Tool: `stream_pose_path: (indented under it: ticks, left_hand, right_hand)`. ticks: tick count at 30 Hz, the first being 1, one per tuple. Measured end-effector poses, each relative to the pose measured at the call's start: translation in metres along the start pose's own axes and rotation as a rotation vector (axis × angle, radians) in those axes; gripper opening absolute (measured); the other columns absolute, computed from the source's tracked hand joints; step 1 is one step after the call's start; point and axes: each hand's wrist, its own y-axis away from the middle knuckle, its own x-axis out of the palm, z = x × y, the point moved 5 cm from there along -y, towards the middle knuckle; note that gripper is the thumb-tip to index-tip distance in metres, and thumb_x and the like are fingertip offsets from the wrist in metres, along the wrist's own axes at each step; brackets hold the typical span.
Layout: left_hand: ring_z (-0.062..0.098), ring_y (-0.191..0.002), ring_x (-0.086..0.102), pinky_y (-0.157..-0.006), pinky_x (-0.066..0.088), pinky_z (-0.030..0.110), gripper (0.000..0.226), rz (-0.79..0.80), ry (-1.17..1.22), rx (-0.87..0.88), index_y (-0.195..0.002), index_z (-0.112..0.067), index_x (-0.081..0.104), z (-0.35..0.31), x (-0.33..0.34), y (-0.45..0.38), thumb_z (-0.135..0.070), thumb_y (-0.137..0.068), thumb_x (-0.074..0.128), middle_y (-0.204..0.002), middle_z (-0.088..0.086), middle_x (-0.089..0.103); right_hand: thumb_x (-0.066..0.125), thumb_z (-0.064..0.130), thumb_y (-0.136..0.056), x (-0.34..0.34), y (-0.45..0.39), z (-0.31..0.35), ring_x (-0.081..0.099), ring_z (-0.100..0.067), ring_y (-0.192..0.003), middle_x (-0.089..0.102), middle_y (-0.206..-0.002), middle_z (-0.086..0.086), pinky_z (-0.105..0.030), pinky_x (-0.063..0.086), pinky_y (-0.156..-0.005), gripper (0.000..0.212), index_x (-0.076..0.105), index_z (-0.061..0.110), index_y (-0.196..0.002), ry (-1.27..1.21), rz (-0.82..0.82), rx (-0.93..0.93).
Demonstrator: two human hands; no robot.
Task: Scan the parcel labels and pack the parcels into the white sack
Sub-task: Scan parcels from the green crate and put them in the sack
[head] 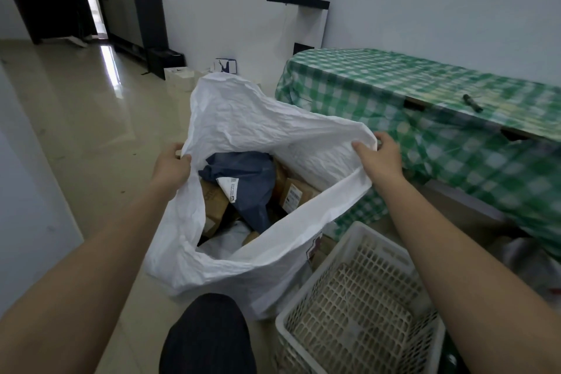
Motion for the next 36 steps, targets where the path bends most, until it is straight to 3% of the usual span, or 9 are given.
stream_pose_path:
  ticks: [5,8,13,16,20,25,30,34,36]
  left_hand:
    - [0.026,-0.098,0.049,-0.080,0.041,0.035,0.040,-0.018,0.007,-0.023,-0.140,-0.012,0.041,-0.002,-0.003,0.007,-0.018,-0.101,0.042,-0.130,0.015,0.052]
    - [0.026,-0.094,0.050,-0.079,0.044,0.037,0.041,0.025,0.013,-0.038,-0.141,-0.013,0.041,-0.002,-0.002,0.010,-0.018,-0.100,0.045,-0.127,0.016,0.054]
    - [0.030,-0.100,0.055,-0.083,0.049,0.041,0.042,0.110,0.017,-0.057,-0.140,-0.015,0.042,0.000,0.002,0.021,-0.015,-0.098,0.050,-0.123,0.016,0.056]
    - [0.029,-0.096,0.056,-0.080,0.050,0.041,0.040,0.120,-0.010,-0.038,-0.136,-0.015,0.045,0.001,0.003,0.026,-0.012,-0.097,0.049,-0.115,0.013,0.058]
    - [0.023,-0.089,0.050,-0.075,0.042,0.035,0.039,0.005,-0.075,0.005,-0.136,-0.014,0.044,-0.001,-0.005,0.031,-0.011,-0.097,0.043,-0.106,0.004,0.052]
    - [0.022,-0.089,0.049,-0.076,0.043,0.034,0.040,-0.059,-0.076,0.009,-0.136,-0.014,0.043,-0.005,-0.013,0.034,-0.011,-0.096,0.043,-0.120,0.010,0.055]
    - [0.027,-0.101,0.052,-0.077,0.045,0.037,0.047,-0.148,-0.120,-0.009,-0.138,-0.014,0.041,-0.013,-0.033,0.035,0.000,-0.093,0.039,-0.131,0.014,0.052]
    - [0.039,-0.118,0.048,-0.091,0.048,0.047,0.060,-0.106,-0.275,-0.022,-0.143,-0.014,0.034,-0.017,-0.039,0.041,0.002,-0.087,0.045,-0.136,0.017,0.045]
    - [0.041,-0.127,0.039,-0.103,0.039,0.052,0.063,-0.083,-0.402,-0.004,-0.146,-0.015,0.032,-0.019,-0.035,0.047,-0.005,-0.086,0.049,-0.143,0.018,0.035]
  right_hand:
    - [0.076,0.013,-0.080,0.003,0.013,-0.013,0.056,-0.025,-0.093,0.058,-0.103,-0.006,-0.034,0.045,-0.076,0.041,0.060,0.006,-0.117,0.187,0.197,0.160]
    - [0.064,0.003,-0.084,-0.010,0.013,-0.005,0.061,-0.033,-0.088,0.059,-0.089,-0.012,-0.033,0.043,-0.067,0.016,0.066,0.004,-0.100,0.352,0.091,0.025]
    - [0.050,-0.002,-0.088,-0.019,0.000,0.028,0.062,-0.035,-0.082,0.067,-0.092,-0.025,-0.033,0.040,-0.064,0.023,0.071,-0.003,-0.098,0.408,-0.108,-0.236]
    - [0.050,0.001,-0.090,-0.017,0.004,0.020,0.059,-0.032,-0.083,0.066,-0.097,-0.022,-0.030,0.036,-0.066,0.020,0.067,-0.001,-0.100,0.378,-0.157,-0.216]
    - [0.061,0.011,-0.091,-0.016,0.013,-0.010,0.059,-0.032,-0.094,0.065,-0.110,-0.016,-0.030,0.038,-0.072,0.023,0.062,0.006,-0.113,0.427,-0.010,-0.132]
    - [0.070,0.020,-0.086,-0.025,0.020,-0.024,0.055,-0.023,-0.087,0.065,-0.113,-0.014,-0.031,0.042,-0.074,0.031,0.062,0.006,-0.113,0.241,0.025,-0.017]
    - [0.066,0.005,-0.086,-0.039,0.025,0.011,0.052,-0.021,-0.082,0.065,-0.108,-0.014,-0.027,0.039,-0.070,0.032,0.063,0.006,-0.117,0.345,-0.083,-0.175]
    - [0.069,0.014,-0.086,-0.023,0.035,0.002,0.056,-0.023,-0.083,0.066,-0.105,-0.011,-0.032,0.044,-0.071,0.027,0.064,0.007,-0.111,0.461,0.111,-0.113]
    - [0.072,0.021,-0.085,-0.018,0.041,-0.012,0.059,-0.023,-0.087,0.066,-0.105,-0.009,-0.033,0.046,-0.072,0.033,0.064,0.008,-0.113,0.419,0.205,-0.042]
